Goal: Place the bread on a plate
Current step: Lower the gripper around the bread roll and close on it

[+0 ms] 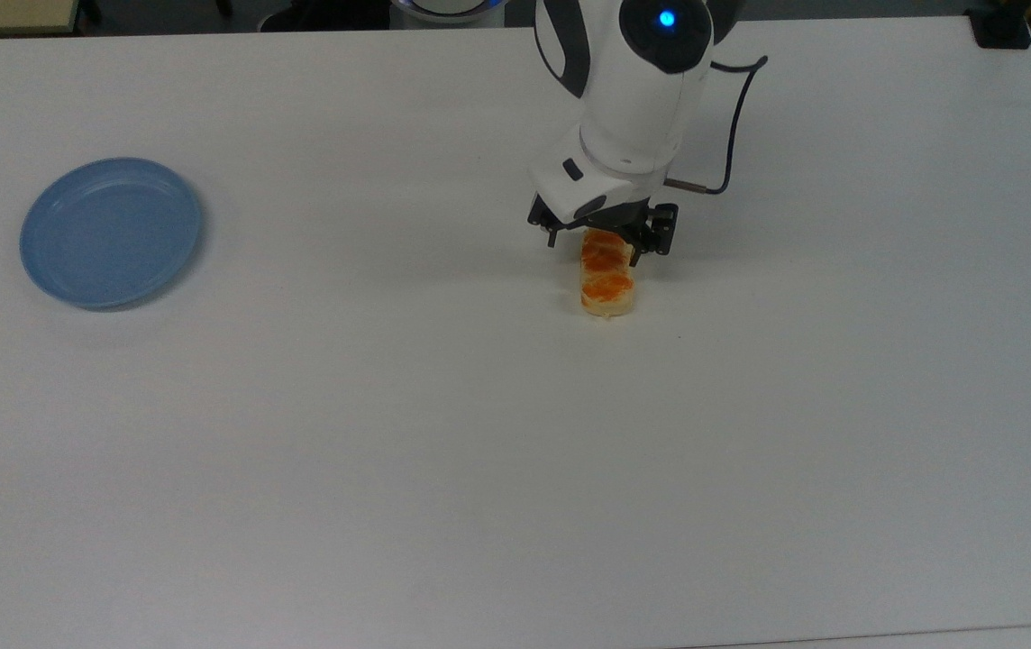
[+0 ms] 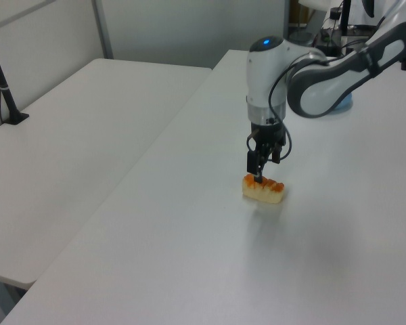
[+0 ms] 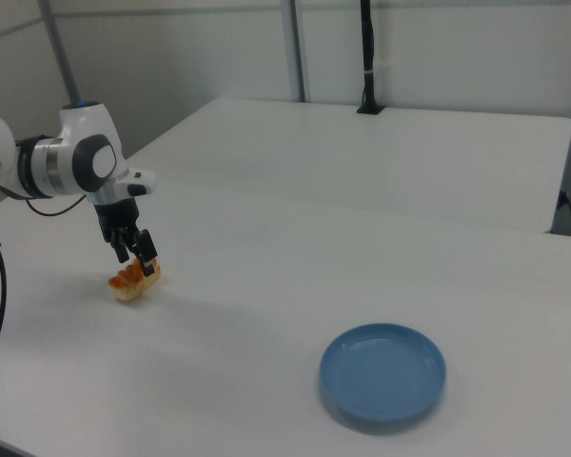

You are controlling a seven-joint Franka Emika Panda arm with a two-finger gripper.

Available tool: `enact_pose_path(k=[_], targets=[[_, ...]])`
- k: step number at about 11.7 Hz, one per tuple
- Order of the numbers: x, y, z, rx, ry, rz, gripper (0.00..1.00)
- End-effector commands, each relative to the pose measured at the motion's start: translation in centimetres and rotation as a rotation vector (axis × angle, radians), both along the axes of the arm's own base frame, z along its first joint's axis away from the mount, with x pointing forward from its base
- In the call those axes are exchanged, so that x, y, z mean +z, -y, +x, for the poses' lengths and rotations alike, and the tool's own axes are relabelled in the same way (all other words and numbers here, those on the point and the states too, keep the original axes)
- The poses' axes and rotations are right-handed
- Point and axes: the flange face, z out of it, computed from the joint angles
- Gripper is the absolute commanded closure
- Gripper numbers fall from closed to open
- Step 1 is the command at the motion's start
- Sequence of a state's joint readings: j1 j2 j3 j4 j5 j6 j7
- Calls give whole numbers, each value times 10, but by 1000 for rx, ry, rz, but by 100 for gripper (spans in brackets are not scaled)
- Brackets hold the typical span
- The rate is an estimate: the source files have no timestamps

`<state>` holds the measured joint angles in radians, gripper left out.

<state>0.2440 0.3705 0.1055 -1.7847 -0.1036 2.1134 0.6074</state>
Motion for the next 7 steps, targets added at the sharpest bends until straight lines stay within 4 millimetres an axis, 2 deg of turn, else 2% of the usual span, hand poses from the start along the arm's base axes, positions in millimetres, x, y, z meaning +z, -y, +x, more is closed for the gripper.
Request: enact_pose_path(k=[1, 3, 4, 5, 6, 7], targets=[[-6, -21, 6, 3, 18, -4, 0], [-9, -36, 0, 28, 10, 3, 0], [-10, -37, -1, 30, 10, 3, 0], [-15, -37, -1, 30, 2, 2, 3], [-16, -37, -1, 36, 2, -8, 12], [-19, -37, -2, 43, 0, -16, 13]])
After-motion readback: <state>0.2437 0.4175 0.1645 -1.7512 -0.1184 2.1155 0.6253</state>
